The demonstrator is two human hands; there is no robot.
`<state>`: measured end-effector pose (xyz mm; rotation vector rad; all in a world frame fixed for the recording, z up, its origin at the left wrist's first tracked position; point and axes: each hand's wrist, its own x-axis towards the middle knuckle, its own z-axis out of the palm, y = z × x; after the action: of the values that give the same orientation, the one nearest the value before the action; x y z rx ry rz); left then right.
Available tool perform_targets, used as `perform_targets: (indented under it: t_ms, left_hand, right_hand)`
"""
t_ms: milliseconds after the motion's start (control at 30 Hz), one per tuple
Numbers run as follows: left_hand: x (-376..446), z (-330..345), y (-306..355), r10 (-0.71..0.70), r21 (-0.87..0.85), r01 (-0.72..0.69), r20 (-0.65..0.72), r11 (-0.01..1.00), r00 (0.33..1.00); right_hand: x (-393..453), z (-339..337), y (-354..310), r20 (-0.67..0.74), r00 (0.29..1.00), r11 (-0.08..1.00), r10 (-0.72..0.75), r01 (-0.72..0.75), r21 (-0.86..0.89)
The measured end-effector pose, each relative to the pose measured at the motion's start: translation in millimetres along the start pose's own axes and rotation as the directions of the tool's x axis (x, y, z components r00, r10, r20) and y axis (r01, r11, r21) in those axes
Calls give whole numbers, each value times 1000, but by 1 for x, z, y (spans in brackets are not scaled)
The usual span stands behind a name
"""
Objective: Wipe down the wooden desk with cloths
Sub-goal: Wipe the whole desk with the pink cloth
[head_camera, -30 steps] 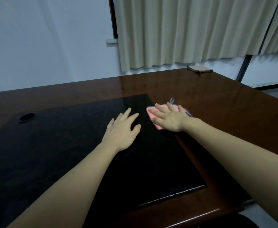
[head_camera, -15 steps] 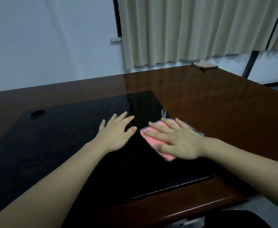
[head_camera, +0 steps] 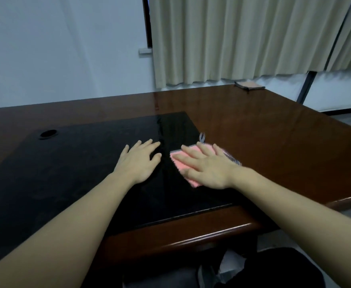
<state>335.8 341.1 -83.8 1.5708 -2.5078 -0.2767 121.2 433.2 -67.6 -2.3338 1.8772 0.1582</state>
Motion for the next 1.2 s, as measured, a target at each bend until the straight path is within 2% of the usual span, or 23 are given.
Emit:
perform_targets:
  t_ms: [100, 200, 367, 467, 600, 700, 767, 967, 1200]
  left_hand:
    - [-5, -3, 0, -8, 38, 9, -44, 999, 999]
    - [-14, -9, 2, -26, -6, 25, -43, 1000, 999]
    - [-30, -19, 3, 13, -35, -15, -42, 999, 999]
    - [-36, -21, -5, 12, -60, -15, -36, 998, 999]
    - [-43, -18, -18, -15, -98, 15, 0, 995, 1000]
    - [-43, -16, -24, -24, -101, 24, 7, 995, 1000]
    - [-42, -17, -27, -23, -98, 23, 3, 995, 1000]
    - [-27, -24, -39, -39, -88, 38, -7, 995, 999]
    - [-13, -12, -55, -82, -62, 83, 21, 995, 996]
  right_hand:
    - [-56, 13, -25, -3, 995, 995, -95, 95, -3]
    - [-92, 21, -37, 2, 991, 991, -132, 132, -1]
    - [-90, 22, -30, 9, 991, 991, -136, 135, 17]
    - [-59, 16, -6, -13, 998, 998, -60, 60, 11]
    - [-7, 1, 24, 12, 990, 988, 141, -142, 55]
    - [7, 0, 23, 31, 981, 980, 190, -192, 58]
    - [-5, 0, 11, 37, 988, 988, 150, -152, 34]
    - [-62, 13, -37, 60, 989, 991, -133, 133, 4]
    - [-23, 8, -23, 52, 988, 990, -143, 143, 9]
